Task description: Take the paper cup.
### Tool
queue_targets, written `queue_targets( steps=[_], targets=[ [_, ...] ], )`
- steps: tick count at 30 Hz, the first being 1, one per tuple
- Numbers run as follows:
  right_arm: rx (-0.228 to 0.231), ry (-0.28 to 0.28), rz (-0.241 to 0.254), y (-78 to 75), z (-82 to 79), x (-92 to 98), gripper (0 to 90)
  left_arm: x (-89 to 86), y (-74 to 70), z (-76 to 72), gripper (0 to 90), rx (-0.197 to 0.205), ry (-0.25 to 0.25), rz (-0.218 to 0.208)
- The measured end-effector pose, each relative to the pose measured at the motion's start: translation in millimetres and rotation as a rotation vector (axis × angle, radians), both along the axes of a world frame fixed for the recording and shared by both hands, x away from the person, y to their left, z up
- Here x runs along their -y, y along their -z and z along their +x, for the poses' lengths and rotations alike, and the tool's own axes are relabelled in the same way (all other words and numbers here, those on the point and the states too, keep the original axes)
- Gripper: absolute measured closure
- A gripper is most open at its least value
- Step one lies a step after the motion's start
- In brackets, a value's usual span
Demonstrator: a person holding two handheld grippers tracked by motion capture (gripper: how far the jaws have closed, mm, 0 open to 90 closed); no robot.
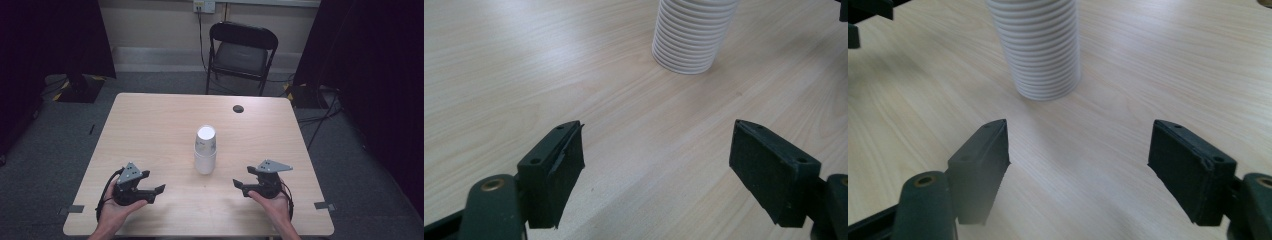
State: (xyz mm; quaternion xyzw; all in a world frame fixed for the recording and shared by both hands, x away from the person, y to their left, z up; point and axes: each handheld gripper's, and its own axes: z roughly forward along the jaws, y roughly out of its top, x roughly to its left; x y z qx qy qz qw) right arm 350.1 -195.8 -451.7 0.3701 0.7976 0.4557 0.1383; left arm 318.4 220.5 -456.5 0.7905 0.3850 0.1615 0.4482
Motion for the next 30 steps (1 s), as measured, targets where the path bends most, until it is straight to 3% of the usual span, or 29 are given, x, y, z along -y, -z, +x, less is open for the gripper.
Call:
queue_targets(
  steps=[4, 13, 21, 27, 30],
  targets=[
    [-0.002, -0.027, 0.008, -7.4, 4.0, -8.4, 27.2, 0.1, -0.4, -1.0, 20.7, 0.020, -0.007, 0.014],
    [0.021, -0.083, 0.019, -21.1, 12.1, -23.1, 27.2, 3.6, 0.3, -1.3, 18.4, -0.003, 0.018, 0.040],
    [0.055, -0.111, 0.036, -35.9, 20.0, -31.5, 28.6, -1.6, 0.0, 2.1, 16.1, -0.011, -0.015, 0.013],
    [0.078, -0.113, 0.046, -45.1, 32.4, -40.9, 22.8, -2.0, 0.1, 2.1, 16.0, -0.014, -0.008, 0.020],
    [0.086, -0.117, 0.025, -47.5, 39.8, -50.4, 16.4, -0.4, 0.6, 1.8, 16.0, -0.013, 0.004, 0.033]
  ],
)
